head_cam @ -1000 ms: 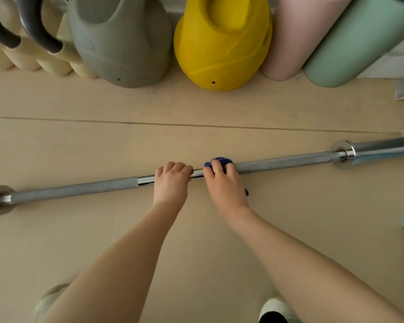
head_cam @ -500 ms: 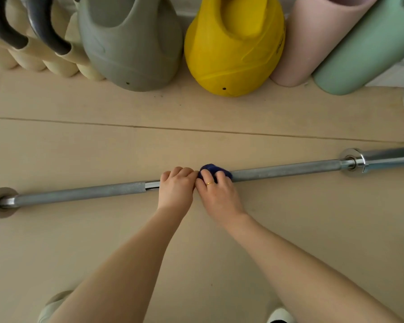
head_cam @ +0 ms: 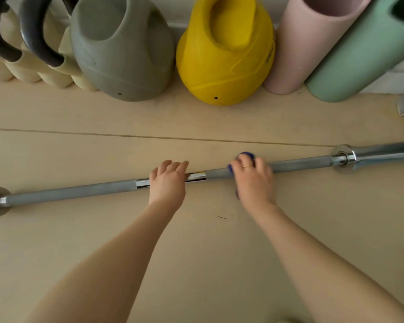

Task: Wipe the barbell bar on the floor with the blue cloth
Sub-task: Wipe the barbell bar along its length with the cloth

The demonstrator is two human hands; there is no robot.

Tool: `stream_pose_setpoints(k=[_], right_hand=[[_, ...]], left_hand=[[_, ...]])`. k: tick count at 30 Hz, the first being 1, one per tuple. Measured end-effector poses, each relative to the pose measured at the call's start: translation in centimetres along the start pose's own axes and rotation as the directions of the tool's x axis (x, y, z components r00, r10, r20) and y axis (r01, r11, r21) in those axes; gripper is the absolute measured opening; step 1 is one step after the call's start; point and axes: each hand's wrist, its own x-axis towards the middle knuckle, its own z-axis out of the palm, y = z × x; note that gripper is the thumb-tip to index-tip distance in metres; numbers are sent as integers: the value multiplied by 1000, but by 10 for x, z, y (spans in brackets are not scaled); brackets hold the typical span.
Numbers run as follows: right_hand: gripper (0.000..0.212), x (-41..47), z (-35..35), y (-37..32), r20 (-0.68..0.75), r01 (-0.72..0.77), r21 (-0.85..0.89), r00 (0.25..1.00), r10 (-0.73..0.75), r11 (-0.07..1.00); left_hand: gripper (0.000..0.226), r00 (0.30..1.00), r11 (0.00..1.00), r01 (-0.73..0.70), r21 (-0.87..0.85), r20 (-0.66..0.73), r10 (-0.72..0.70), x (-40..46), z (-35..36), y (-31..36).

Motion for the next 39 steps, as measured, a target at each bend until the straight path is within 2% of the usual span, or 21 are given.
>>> stream_pose_setpoints(k=[2, 4, 6, 8, 9, 11, 12, 15, 17, 18, 21, 22, 23, 26, 28, 30, 32, 34, 35, 38, 39], right_hand=[[27, -1, 2, 20, 0, -216, -36, 976, 216, 976], [28, 2, 5, 4, -42, -287, -66, 958, 284, 956], [27, 3, 6, -23, -21, -146, -13, 989, 145, 989], [44, 1, 6, -26, 9, 85, 49, 996, -86, 995], [41, 3, 5, -15, -13, 133, 52, 991, -132, 990], [21, 5, 4, 19, -69, 92, 33, 994, -89, 995], [23, 6, 7, 36, -93, 25, 24, 995, -22, 999], [24, 5, 13, 65, -71, -229, 30, 971, 230, 973], [36, 2, 16, 56, -60, -316, -5, 947, 315, 949], [37, 2, 16, 48, -67, -292, -12, 954, 291, 956], [39, 0, 18, 44, -91, -35, -24, 995, 33, 999], [36, 0, 16, 56, -81, 9, -28, 997, -11, 1000], [28, 0, 16, 72, -84, -11, -16, 996, 10, 1000], [22, -4, 15, 122, -68, -300, 80, 950, 306, 951], [34, -7, 20, 126, -81, -377, 83, 920, 383, 923], [42, -4, 22, 110, -97, -323, 56, 940, 328, 945], [47, -4, 22, 101, -88, -172, 72, 980, 178, 983], [39, -1, 20, 114, -87, -56, 117, 994, 66, 992], [33, 0, 16, 124, -69, -85, 146, 993, 96, 986], [30, 7, 13, 139, 36, -369, 175, 929, 369, 913], [31, 9, 14, 132, 54, -396, 157, 918, 393, 904]], left_hand=[[53, 994, 994, -108, 19, -20, 109, -1, 3, 13], [51, 978, 977, -204, 60, -41, 206, -4, 15, 34], [47, 965, 973, -219, 71, -129, 227, -4, 26, 49], [40, 954, 958, -258, 127, -121, 273, -3, 24, 55], [34, 942, 938, -280, 202, -129, 309, -2, 23, 55], [29, 917, 879, -319, 355, -119, 381, 1, 17, 54], [30, 917, 860, -320, 398, -98, 387, 4, 12, 55], [31, 931, 863, -329, 383, -23, 365, 11, 9, 54], [49, 944, 874, -318, 367, 44, 326, 11, 10, 56], [53, 951, 880, -301, 367, 54, 303, 10, 11, 58], [59, 979, 917, -199, 347, 41, 197, 5, 16, 66], [62, 985, 924, -172, 341, 35, 170, 3, 15, 69], [65, 987, 933, -161, 322, 31, 159, 1, 15, 70], [64, 988, 934, -143, 328, 99, 116, 1, 16, 74], [64, 995, 945, -89, 314, 71, 70, 2, 17, 82], [63, 999, 956, -44, 290, 37, 34, 3, 19, 90], [62, 1000, 956, -12, 295, 23, 5, 4, 21, 94], [62, 1000, 954, -7, 298, 27, -1, 6, 22, 93], [62, 1000, 959, -5, 284, 24, -2, 6, 22, 91], [65, 1000, 974, -3, 228, 0, 3, 6, 19, 85], [66, 1000, 977, -8, 212, 3, 7, 6, 19, 83]])
